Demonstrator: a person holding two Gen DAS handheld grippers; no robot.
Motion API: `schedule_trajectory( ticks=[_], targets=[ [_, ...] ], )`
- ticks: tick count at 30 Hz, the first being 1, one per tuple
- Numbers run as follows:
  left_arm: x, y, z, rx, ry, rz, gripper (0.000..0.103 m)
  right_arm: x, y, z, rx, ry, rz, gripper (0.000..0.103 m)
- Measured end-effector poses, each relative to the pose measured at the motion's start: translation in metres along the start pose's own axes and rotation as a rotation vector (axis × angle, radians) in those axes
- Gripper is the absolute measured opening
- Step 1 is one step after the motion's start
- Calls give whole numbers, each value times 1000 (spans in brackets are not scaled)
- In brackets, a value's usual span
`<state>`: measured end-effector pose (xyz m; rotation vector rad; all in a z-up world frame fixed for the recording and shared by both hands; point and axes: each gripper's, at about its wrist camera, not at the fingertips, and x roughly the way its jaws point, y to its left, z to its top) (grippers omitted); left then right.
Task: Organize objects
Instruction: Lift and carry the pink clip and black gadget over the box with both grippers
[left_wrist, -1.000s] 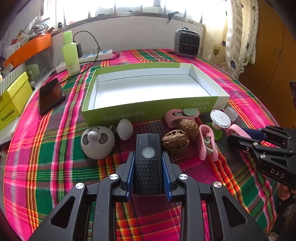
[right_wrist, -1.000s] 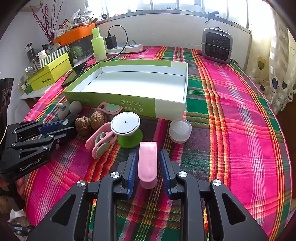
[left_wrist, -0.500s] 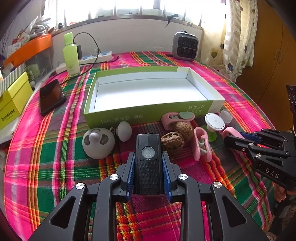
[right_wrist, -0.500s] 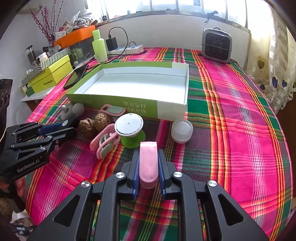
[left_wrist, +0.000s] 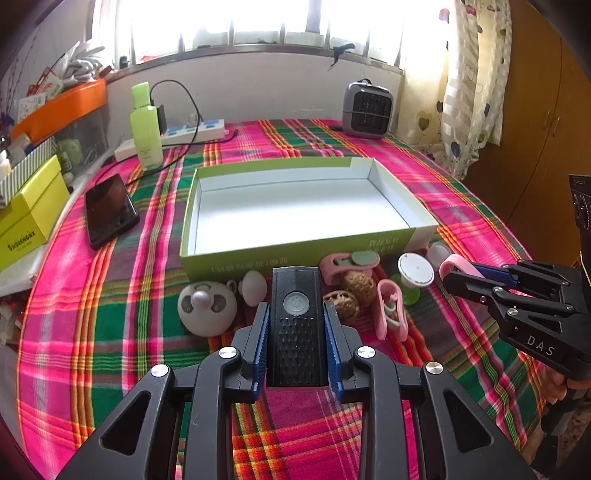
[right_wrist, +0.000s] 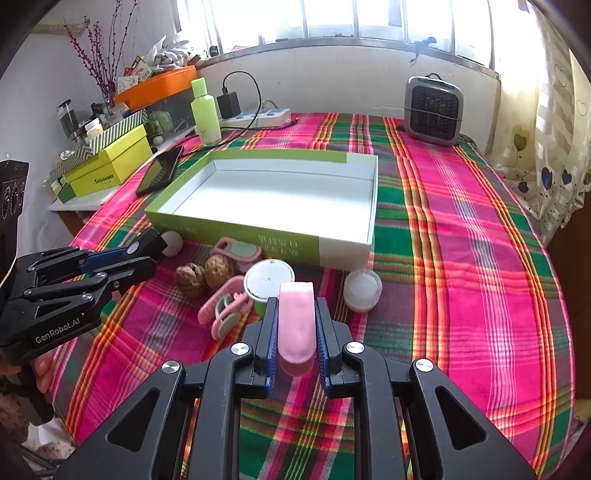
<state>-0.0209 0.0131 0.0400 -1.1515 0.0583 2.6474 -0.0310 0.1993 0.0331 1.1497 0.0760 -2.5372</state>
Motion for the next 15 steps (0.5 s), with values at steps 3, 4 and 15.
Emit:
schedule_trajectory(
  ticks=[3,4,15],
  targets=[
    [1,2,6,-6,2,-9,25,0,0,7,-5,-4,-7,19],
    [1,3,8,-6,1,-12,25,-1,0,10,-5,-9,-4,19],
    [20,19,41,-33,-14,-3,25,11,-4,51,4,-39,1,19]
  ],
)
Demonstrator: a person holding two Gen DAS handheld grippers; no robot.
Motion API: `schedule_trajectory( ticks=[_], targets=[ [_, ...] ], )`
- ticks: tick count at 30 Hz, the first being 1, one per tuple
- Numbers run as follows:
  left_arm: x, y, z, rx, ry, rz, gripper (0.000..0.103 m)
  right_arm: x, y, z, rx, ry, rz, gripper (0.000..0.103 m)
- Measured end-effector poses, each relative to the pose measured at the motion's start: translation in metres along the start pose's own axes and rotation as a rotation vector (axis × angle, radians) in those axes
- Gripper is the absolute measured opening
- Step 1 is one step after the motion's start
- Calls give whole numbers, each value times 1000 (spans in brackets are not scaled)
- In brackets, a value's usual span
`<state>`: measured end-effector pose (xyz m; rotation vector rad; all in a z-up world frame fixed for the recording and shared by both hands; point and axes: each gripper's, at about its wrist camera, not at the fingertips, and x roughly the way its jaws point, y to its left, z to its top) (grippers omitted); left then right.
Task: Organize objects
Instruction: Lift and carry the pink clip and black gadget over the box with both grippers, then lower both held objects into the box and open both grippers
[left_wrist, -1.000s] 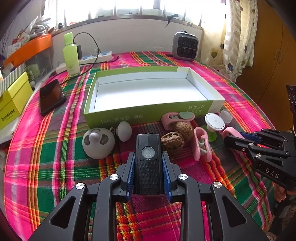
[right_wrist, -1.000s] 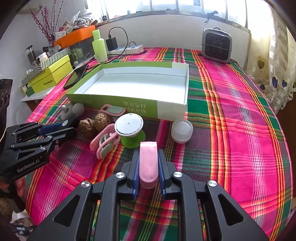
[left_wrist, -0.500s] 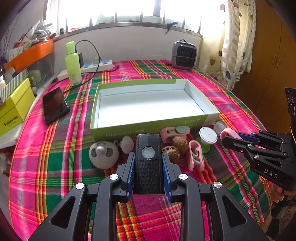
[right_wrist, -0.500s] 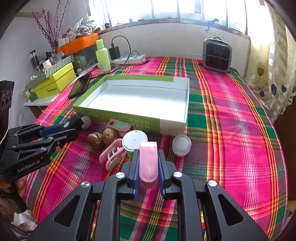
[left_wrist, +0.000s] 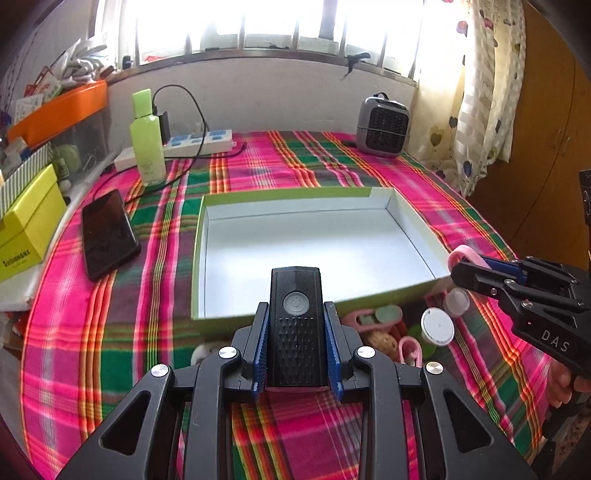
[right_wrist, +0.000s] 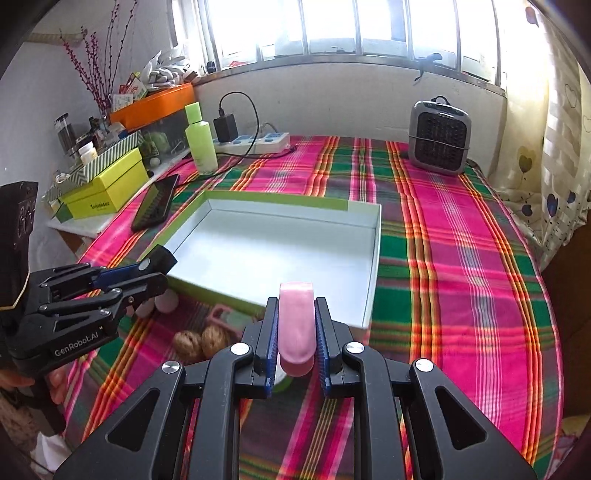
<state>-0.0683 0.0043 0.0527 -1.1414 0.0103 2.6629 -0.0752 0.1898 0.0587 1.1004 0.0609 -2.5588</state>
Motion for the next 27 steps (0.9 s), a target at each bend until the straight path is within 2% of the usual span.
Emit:
schedule_trajectory(
  ticks=[19,27],
  targets=[
    [50,21,45,-38,29,-6,25,57,-15,44,13,50,-26,19],
    [78,32,59,-68,69,-3,25,85,-28,58,37,92,-49,19]
  ],
)
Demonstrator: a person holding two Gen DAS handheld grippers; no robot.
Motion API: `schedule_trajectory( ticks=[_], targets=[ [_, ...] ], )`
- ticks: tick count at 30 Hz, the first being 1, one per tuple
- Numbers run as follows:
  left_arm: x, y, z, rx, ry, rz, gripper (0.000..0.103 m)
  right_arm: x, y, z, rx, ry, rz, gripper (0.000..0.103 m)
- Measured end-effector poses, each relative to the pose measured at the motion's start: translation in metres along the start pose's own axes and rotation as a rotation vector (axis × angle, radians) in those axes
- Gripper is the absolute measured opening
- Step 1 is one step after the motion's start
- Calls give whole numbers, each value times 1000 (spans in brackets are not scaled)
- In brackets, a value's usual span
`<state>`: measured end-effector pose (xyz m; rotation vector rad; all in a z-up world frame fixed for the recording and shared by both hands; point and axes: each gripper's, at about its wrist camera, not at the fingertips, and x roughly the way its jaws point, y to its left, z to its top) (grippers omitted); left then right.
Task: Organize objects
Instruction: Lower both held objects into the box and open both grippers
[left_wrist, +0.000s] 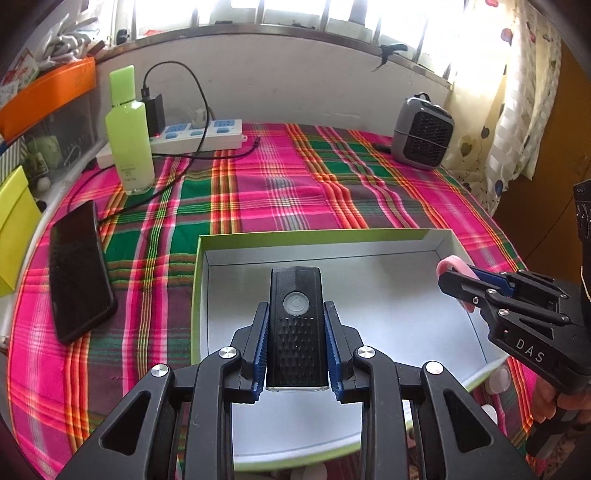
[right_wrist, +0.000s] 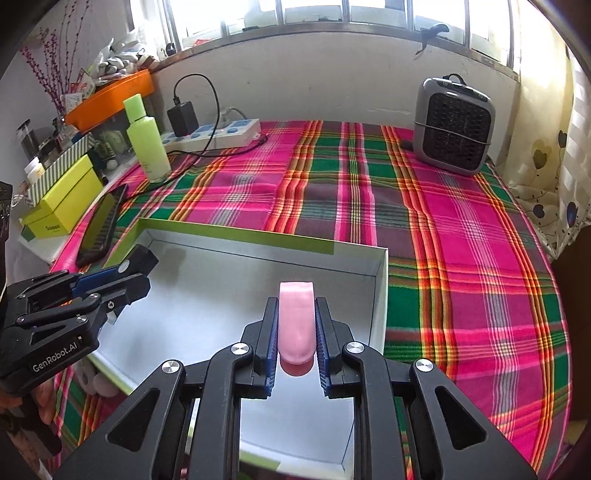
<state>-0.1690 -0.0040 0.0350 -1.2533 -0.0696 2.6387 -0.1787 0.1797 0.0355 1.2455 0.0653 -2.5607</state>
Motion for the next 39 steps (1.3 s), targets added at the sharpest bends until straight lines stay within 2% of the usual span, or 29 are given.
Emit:
schedule_trajectory(
  ticks=[17,39],
  targets=[
    [29,5,9,-15,48,26,25,28,-11,12,14,33,-19,19],
    [34,4,11,-5,44,50,26,37,-13,12,7,32,-39,19]
  ],
)
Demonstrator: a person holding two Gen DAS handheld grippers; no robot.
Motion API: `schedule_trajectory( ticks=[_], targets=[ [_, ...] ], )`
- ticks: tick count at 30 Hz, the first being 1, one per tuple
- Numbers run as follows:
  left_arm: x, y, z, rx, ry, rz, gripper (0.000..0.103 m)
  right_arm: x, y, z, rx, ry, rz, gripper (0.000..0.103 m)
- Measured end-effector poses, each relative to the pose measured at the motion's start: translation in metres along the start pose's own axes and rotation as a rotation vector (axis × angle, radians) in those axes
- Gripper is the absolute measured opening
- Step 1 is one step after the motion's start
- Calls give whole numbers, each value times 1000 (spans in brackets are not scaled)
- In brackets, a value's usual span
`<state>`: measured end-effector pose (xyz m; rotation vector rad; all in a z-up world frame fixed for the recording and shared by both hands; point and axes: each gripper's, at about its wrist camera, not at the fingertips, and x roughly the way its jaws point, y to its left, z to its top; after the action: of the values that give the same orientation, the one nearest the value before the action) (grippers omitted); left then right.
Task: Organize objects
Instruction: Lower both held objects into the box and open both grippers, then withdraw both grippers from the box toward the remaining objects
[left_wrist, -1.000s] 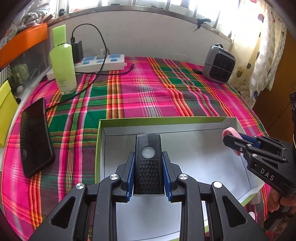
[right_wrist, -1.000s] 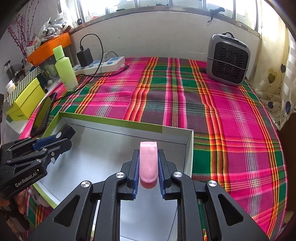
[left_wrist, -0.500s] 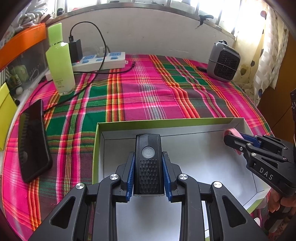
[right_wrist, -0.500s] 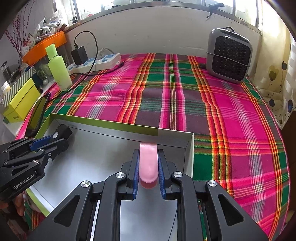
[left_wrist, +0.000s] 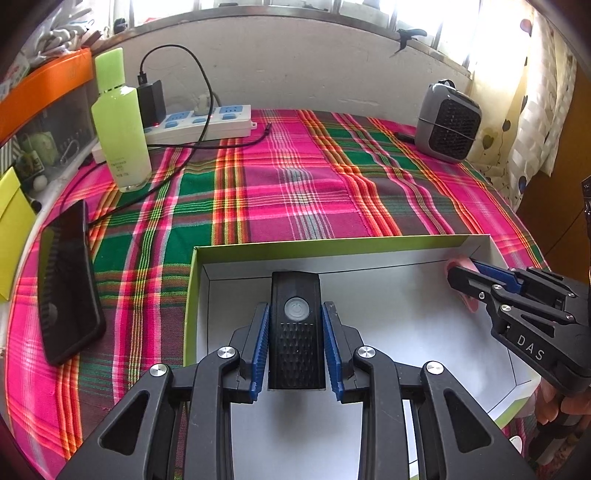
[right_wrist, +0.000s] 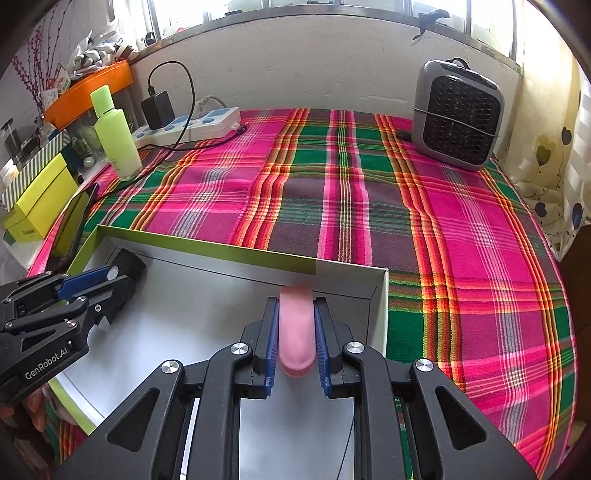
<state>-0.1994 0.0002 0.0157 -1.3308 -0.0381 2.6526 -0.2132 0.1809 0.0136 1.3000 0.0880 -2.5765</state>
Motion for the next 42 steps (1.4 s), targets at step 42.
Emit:
schedule_trajectory(
  ticks=[42],
  targets=[
    [-67,-9,-39,-16,-76,18,49,-65,19,-38,3,-90,18,46]
  ],
)
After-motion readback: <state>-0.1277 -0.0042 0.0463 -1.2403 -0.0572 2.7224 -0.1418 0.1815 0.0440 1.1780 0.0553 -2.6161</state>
